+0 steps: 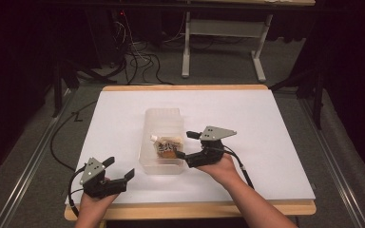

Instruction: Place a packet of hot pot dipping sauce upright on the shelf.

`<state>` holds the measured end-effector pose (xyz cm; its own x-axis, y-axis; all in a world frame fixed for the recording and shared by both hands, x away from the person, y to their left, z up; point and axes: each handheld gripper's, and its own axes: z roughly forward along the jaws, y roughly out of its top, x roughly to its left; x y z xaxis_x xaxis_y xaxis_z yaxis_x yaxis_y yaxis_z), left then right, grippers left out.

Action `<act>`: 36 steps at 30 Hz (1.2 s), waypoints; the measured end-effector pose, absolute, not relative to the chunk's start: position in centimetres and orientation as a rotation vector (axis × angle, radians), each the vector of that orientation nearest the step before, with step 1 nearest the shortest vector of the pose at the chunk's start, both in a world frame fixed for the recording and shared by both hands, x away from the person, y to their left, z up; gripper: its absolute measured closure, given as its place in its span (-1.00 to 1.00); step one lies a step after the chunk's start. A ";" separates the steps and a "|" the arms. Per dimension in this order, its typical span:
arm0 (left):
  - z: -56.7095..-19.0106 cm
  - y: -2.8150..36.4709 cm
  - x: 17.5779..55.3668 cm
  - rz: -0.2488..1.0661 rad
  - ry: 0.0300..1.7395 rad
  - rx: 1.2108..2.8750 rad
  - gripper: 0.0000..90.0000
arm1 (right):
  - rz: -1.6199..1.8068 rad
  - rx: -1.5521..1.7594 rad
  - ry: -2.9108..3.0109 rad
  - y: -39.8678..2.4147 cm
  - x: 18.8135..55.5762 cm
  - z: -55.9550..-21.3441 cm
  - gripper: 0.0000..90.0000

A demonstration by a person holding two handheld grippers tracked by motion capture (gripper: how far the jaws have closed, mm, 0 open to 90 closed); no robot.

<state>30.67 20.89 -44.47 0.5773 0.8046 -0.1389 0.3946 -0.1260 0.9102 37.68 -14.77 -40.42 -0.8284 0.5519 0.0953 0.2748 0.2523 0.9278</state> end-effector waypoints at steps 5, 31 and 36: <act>-44.6 20.8 30.7 0.477 0.998 1.745 -0.77 | 1.587 0.795 2.238 -16.9 37.1 -40.2 -0.62; -45.2 20.1 31.4 0.461 1.032 1.788 -0.76 | 1.380 1.157 1.956 -34.6 31.0 -44.6 -0.56; -45.2 19.7 31.3 0.468 1.028 1.804 -0.76 | 1.405 1.154 1.983 -34.2 31.3 -45.1 -0.52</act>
